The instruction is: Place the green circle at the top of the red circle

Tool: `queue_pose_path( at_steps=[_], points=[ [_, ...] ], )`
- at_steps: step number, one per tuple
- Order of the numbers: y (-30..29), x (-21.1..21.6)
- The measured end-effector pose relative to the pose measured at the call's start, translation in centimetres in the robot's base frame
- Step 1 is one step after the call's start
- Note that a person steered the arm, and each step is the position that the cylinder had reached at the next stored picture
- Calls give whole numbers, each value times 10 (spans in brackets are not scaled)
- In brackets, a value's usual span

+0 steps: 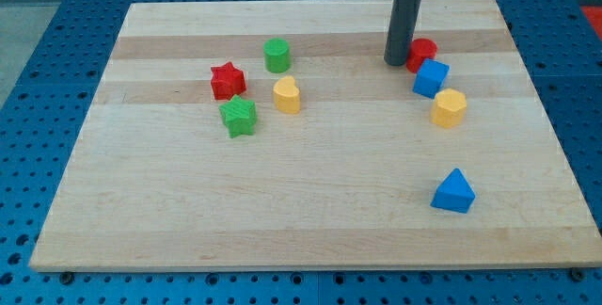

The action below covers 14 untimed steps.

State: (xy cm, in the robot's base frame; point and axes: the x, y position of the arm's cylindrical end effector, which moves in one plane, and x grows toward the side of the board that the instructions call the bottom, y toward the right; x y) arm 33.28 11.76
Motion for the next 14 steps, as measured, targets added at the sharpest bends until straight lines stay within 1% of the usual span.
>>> queue_pose_path(
  at_steps=[1,2,3,4,5,6,7,8,9,10,11,12,14],
  points=[
    [-25,-29],
    [-82,-77],
    [-156,-90],
    [-256,-82],
    [-304,-48],
    [-294,-3],
    [-290,0],
    [-252,11],
    [-249,11],
    [-228,11],
    [-205,5],
    [-189,-12],
    [-152,-19]
  ],
)
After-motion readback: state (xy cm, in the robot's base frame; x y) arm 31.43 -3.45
